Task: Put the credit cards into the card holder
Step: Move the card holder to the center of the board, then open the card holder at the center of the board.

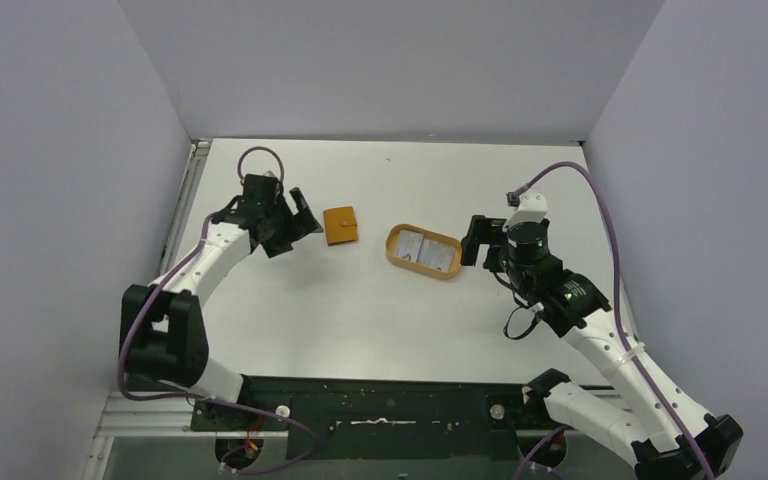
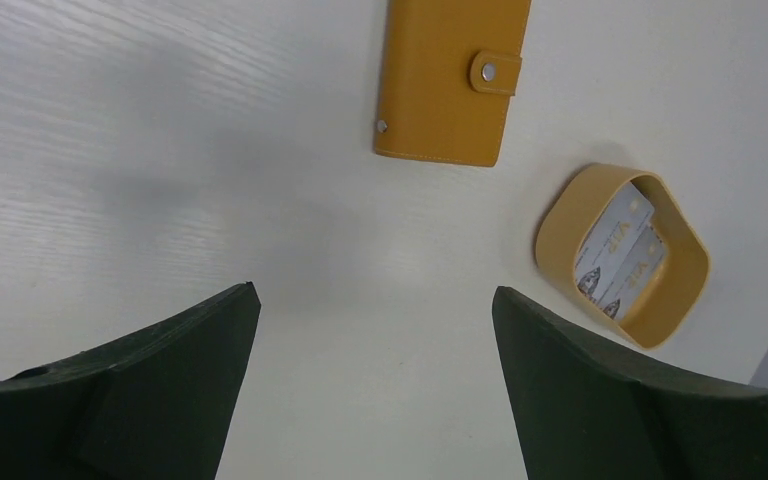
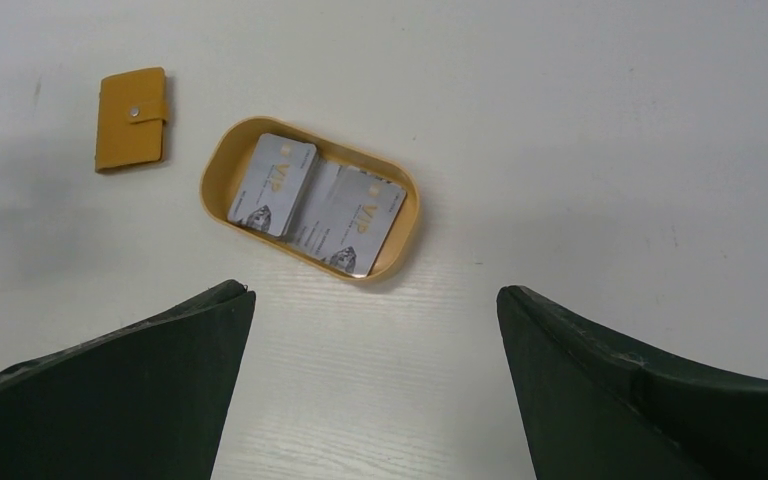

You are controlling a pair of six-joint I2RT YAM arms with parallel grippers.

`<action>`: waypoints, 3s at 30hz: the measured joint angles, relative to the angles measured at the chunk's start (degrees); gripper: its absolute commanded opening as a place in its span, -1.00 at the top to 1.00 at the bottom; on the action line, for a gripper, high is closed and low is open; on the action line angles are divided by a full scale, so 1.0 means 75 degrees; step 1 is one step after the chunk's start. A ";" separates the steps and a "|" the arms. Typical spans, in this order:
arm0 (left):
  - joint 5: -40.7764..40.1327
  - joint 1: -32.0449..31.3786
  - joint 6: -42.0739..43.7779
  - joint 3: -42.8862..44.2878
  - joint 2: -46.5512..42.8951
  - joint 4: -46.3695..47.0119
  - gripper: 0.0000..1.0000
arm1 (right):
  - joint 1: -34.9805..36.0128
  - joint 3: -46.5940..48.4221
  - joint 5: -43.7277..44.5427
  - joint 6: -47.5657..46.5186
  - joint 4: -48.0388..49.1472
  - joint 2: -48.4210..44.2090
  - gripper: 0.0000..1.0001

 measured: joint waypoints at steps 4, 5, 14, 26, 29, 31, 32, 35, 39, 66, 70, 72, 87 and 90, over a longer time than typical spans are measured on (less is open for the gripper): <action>0.0557 0.0003 -0.0344 0.0530 0.1204 0.0105 -0.56 | 0.0003 -0.0172 -0.0254 0.0163 -0.0017 0.0009 -0.96; 0.0638 0.0003 -0.0393 0.0737 0.1486 0.0117 -0.55 | 0.0003 -0.0187 -0.0286 0.0178 -0.0026 0.0009 -0.96; 0.0627 0.0000 -0.0294 0.2454 0.3276 0.0134 -0.48 | 0.0003 -0.0294 -0.0423 0.0230 -0.0119 -0.0189 -0.96; -0.0050 -0.0347 0.0452 0.3646 0.4468 -0.0615 -0.38 | 0.0003 -0.0294 -0.0469 0.0227 -0.0122 -0.0271 -0.96; -0.0248 -0.0536 0.0664 0.3917 0.4698 -0.0787 -0.33 | 0.0003 -0.0294 -0.0469 0.0227 -0.0125 -0.0271 -0.96; -0.0370 -0.0638 0.0778 0.4016 0.4817 -0.0877 -0.30 | 0.0003 -0.0294 -0.0469 0.0227 -0.0128 -0.0274 -0.96; -0.0440 -0.0705 0.0839 0.4051 0.4878 -0.0930 -0.27 | 0.0003 -0.0294 -0.0469 0.0227 -0.0134 -0.0274 -0.96; -0.0603 -0.0828 0.0991 0.4071 0.5024 -0.1055 -0.14 | 0.0003 -0.0294 -0.0466 0.0227 -0.0175 -0.0274 -0.96; -0.0679 -0.0930 0.1084 0.4086 0.5161 -0.1093 0.04 | 0.0003 -0.0294 -0.0466 0.0227 -0.0248 -0.0274 -0.96; -0.1061 -0.2745 0.0376 0.0396 0.2416 -0.0458 0.52 | 0.0009 -0.0423 -0.0472 0.0227 -0.0519 -0.0469 -0.95; -0.1052 -0.3168 0.0082 -0.0490 0.1451 -0.0784 0.30 | 0.0009 -0.0423 -0.0472 0.0227 -0.0574 -0.0577 -0.95; -0.1061 -0.3200 -0.0041 -0.0778 0.0886 -0.1014 0.04 | 0.0009 -0.0423 -0.0472 0.0224 -0.0589 -0.0641 -0.95; -0.0172 -0.1620 -0.0361 -0.0236 0.0778 -0.0332 0.06 | 0.0393 -0.0603 -0.1801 0.0487 -0.0256 -0.0006 -0.73; 0.0064 -0.1655 -0.0551 -0.0656 0.0813 0.0067 0.15 | 0.1090 -0.0603 -0.1947 0.0580 -0.0047 0.0460 -0.66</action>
